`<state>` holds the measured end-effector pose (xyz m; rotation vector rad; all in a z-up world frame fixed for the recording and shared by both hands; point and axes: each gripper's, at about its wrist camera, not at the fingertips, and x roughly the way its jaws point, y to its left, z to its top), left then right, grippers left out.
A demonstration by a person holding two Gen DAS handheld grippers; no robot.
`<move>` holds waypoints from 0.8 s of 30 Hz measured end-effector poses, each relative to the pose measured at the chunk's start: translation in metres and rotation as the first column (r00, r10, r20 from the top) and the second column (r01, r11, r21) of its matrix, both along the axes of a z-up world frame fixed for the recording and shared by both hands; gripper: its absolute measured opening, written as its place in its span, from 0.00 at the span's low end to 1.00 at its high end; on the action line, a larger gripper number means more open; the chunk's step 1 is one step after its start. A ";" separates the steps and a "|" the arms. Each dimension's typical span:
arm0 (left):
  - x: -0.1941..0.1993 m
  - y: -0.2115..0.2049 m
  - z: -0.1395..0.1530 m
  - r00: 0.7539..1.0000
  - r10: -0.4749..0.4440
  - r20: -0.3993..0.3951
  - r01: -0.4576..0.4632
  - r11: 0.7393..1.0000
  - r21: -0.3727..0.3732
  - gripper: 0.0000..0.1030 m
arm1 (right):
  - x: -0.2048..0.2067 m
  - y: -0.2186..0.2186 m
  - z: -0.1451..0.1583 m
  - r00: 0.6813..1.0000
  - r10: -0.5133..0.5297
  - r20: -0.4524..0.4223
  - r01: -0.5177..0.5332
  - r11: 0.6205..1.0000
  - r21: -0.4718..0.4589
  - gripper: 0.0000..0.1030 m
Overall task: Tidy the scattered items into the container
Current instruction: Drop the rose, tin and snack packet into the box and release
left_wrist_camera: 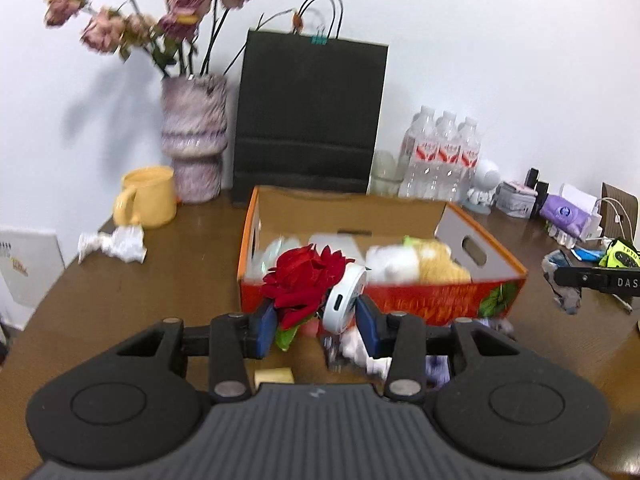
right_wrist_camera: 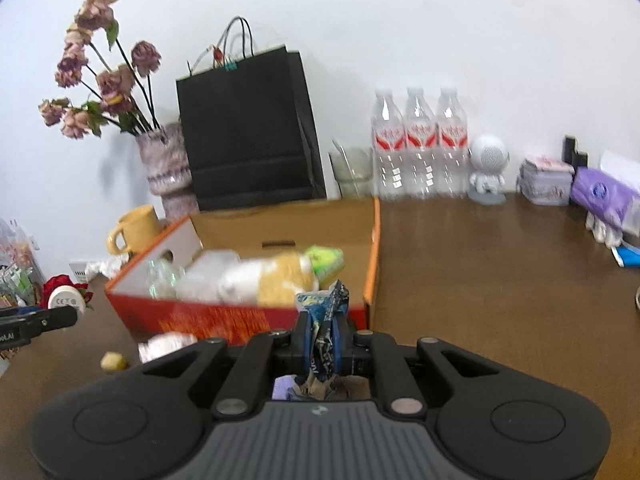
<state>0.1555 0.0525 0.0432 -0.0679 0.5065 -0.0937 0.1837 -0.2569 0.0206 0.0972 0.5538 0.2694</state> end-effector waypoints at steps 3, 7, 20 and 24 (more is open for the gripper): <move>0.020 -0.005 0.008 1.000 -0.013 0.020 0.013 1.000 0.003 0.41 | 0.021 0.012 0.009 1.000 0.022 -0.001 -0.022 1.000 -0.002 0.09; 0.054 -0.009 0.001 1.000 -0.031 -0.002 0.031 0.999 -0.011 0.41 | 0.052 0.031 0.005 0.999 0.041 -0.025 -0.041 0.999 -0.017 0.09; 0.151 -0.013 -0.031 0.999 0.002 -0.038 0.001 0.997 0.083 1.00 | 0.149 0.057 -0.034 0.995 0.040 -0.089 -0.042 0.999 -0.029 0.89; 0.150 -0.015 -0.032 1.000 0.029 -0.001 -0.029 0.996 0.089 1.00 | 0.149 0.061 -0.034 0.997 0.035 -0.070 -0.039 0.997 -0.064 0.90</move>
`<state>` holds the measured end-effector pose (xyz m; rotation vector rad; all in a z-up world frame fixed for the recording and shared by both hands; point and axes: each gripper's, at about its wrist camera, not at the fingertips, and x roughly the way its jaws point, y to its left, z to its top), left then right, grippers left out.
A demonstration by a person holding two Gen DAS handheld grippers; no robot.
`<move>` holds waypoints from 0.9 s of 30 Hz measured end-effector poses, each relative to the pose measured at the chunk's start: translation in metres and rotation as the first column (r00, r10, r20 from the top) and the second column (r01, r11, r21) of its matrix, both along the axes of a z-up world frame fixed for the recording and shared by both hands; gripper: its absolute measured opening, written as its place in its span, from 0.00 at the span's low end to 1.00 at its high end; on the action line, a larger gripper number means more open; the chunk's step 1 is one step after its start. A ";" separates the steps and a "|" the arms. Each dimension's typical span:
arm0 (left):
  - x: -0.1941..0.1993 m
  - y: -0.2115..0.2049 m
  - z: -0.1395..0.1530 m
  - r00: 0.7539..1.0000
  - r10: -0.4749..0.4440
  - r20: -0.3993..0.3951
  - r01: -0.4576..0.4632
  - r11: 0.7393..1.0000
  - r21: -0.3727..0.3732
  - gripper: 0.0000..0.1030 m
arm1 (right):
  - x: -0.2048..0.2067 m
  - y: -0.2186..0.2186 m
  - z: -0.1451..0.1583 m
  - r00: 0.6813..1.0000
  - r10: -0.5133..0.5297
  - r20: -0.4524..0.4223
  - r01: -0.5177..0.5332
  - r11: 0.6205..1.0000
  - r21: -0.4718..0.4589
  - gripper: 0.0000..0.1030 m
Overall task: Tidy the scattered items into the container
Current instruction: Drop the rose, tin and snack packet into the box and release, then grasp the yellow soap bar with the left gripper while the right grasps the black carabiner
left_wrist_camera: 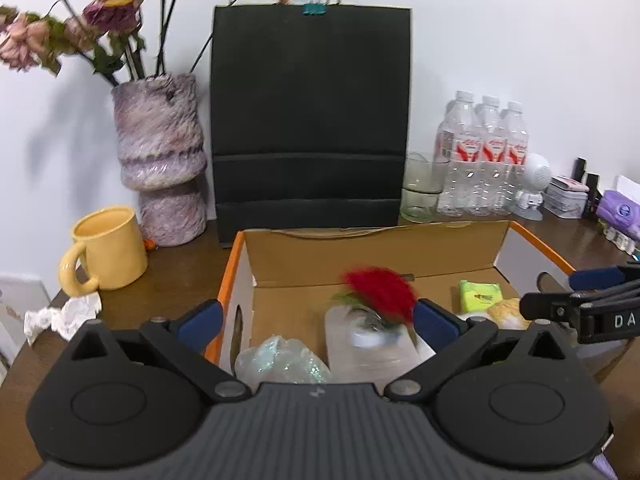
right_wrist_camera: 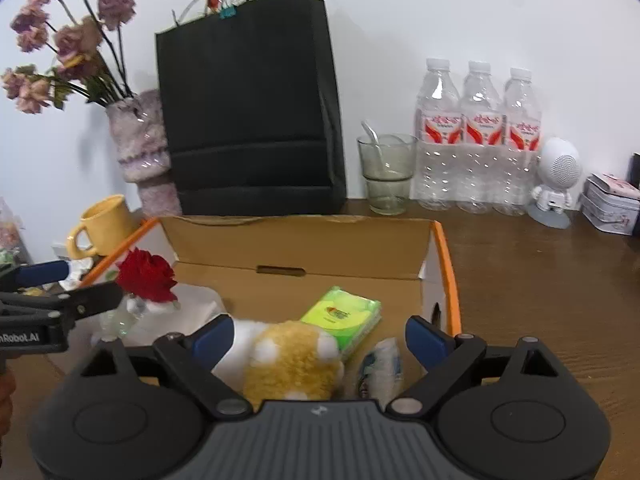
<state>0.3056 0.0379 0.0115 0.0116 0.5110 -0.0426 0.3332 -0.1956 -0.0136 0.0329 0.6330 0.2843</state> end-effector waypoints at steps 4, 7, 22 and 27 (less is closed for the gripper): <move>0.001 0.003 -0.006 1.000 0.005 -0.023 -0.005 1.000 -0.020 1.00 | 0.001 0.000 -0.002 1.000 -0.007 -0.020 0.007 1.000 0.007 0.90; -0.003 0.006 -0.005 1.000 0.012 -0.019 -0.012 0.999 -0.041 1.00 | -0.003 -0.002 -0.001 1.000 -0.017 -0.021 0.017 1.000 0.019 0.90; -0.094 0.029 0.016 0.998 0.062 -0.030 -0.064 0.996 -0.064 1.00 | -0.091 -0.025 0.019 0.996 -0.086 -0.009 0.086 0.996 0.006 0.90; -0.133 0.040 0.001 0.990 0.131 -0.050 -0.135 0.988 -0.078 1.00 | -0.130 -0.038 0.001 0.995 -0.096 -0.010 0.095 0.994 -0.061 0.91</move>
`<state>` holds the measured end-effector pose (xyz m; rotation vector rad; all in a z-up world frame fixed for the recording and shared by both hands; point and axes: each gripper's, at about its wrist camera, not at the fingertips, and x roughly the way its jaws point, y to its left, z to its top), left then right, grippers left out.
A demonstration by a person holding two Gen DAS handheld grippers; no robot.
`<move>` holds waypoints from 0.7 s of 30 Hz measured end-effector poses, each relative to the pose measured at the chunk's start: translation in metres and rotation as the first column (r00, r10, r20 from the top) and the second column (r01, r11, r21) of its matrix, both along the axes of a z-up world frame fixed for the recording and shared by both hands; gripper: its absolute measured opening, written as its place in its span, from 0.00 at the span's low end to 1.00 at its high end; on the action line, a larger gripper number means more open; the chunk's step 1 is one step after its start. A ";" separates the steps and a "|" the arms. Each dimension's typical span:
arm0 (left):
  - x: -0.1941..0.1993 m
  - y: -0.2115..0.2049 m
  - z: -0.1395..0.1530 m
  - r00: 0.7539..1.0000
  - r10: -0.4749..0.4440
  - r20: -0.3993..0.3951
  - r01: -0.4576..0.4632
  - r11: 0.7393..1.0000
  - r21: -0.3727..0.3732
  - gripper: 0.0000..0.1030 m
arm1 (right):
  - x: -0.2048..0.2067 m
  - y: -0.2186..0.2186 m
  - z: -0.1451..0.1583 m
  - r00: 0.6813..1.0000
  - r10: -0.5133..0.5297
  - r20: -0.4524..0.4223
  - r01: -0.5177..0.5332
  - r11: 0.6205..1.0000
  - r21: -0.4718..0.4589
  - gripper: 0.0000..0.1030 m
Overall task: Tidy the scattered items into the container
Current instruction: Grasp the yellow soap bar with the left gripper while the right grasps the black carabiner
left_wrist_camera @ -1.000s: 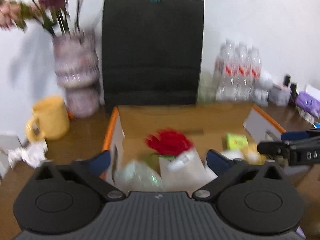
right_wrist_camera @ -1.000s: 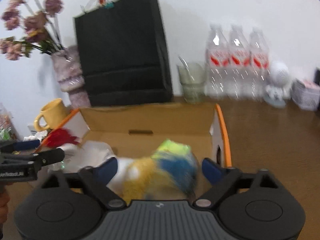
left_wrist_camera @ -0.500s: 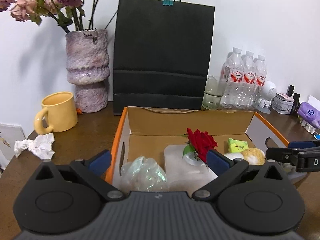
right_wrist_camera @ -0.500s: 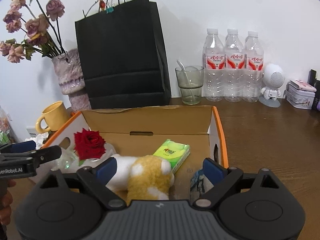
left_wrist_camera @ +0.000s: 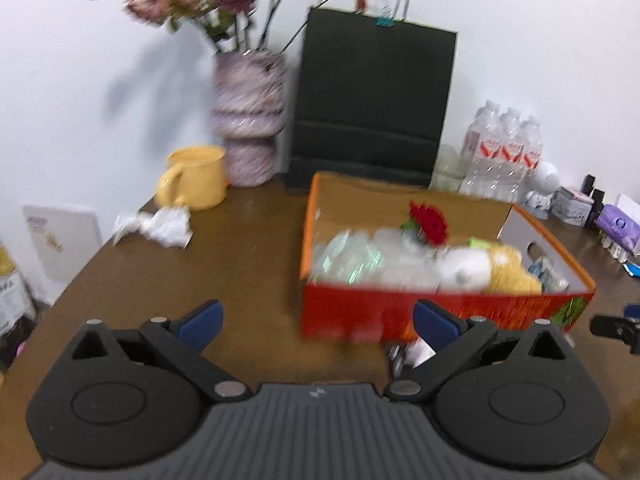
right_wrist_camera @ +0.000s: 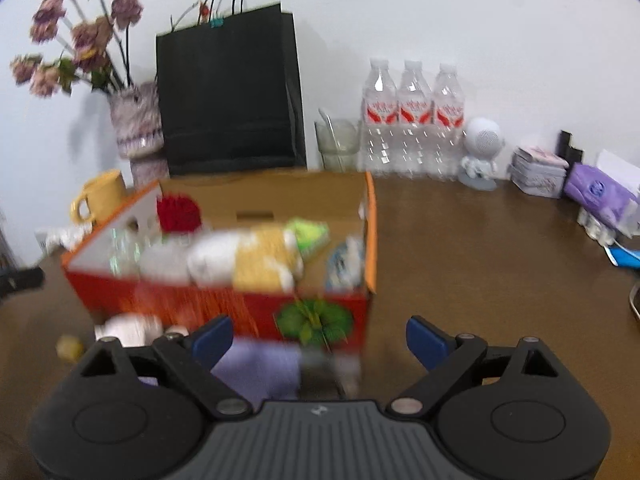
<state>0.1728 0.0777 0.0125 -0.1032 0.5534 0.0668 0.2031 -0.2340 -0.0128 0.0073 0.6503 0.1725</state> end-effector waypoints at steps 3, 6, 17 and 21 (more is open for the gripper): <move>-0.015 -0.001 -0.020 0.999 -0.010 -0.051 0.011 1.000 0.029 1.00 | -0.014 -0.011 -0.017 0.999 -0.014 -0.051 0.014 1.000 0.009 0.91; -0.019 -0.003 -0.040 0.993 -0.003 -0.115 0.007 1.000 0.029 1.00 | -0.019 -0.008 -0.031 0.996 -0.015 -0.087 0.015 1.000 -0.002 0.91; 0.009 -0.004 -0.056 0.981 0.054 -0.187 -0.055 0.998 0.001 0.94 | 0.009 0.014 -0.047 0.995 -0.001 -0.102 -0.003 0.999 -0.032 0.85; 0.016 -0.012 -0.056 0.982 0.070 -0.174 -0.063 0.997 0.047 0.72 | 0.014 0.018 -0.052 0.995 -0.023 -0.101 0.018 0.999 -0.050 0.69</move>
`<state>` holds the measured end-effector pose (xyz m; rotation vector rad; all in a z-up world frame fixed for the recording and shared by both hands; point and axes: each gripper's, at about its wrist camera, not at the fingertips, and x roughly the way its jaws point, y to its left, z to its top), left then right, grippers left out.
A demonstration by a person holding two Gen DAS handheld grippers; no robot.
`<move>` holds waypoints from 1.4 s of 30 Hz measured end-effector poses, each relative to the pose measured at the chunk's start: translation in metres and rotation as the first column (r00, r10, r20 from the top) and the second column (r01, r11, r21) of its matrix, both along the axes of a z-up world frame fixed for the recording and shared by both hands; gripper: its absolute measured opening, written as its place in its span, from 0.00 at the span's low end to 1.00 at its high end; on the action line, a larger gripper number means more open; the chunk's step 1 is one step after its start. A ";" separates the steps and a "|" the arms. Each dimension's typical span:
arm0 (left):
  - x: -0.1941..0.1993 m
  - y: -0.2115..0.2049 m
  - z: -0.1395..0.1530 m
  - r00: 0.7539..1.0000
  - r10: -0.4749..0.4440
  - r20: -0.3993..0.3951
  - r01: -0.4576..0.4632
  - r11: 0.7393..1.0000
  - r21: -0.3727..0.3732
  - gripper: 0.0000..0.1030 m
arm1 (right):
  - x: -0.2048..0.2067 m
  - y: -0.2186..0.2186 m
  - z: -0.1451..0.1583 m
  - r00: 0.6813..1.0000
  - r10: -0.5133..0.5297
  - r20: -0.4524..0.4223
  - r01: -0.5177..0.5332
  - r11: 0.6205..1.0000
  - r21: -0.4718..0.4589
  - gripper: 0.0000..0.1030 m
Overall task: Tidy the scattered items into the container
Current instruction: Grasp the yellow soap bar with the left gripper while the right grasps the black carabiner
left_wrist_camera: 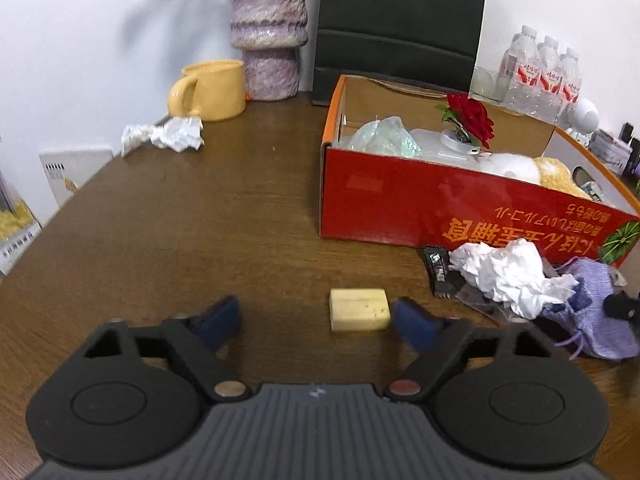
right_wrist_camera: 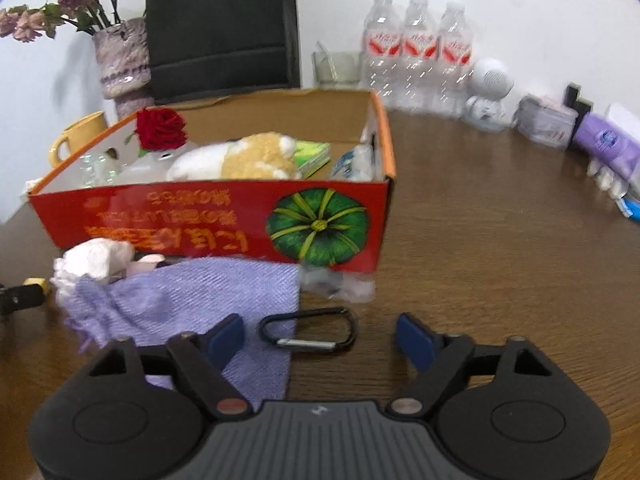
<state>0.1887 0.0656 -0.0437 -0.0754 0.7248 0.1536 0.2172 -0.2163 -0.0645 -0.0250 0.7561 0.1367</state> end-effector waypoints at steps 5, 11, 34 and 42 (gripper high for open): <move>-0.004 0.003 0.004 0.999 0.035 0.026 -0.035 0.999 -0.017 0.29 | -0.009 -0.002 0.004 0.999 0.025 0.022 -0.025 1.000 0.004 0.47; -0.009 -0.004 0.005 0.999 -0.018 0.039 0.019 0.999 -0.026 0.29 | -0.015 -0.005 0.009 0.998 0.035 0.043 -0.036 0.999 0.024 0.01; -0.014 -0.002 0.004 0.998 -0.035 0.049 0.037 0.999 -0.034 0.29 | -0.018 -0.035 -0.002 0.998 -0.063 0.006 0.063 0.998 0.016 0.69; -0.016 -0.001 0.005 0.998 -0.036 0.054 0.038 0.998 -0.043 0.29 | -0.026 -0.028 -0.001 0.996 -0.087 0.030 0.087 0.996 -0.015 0.51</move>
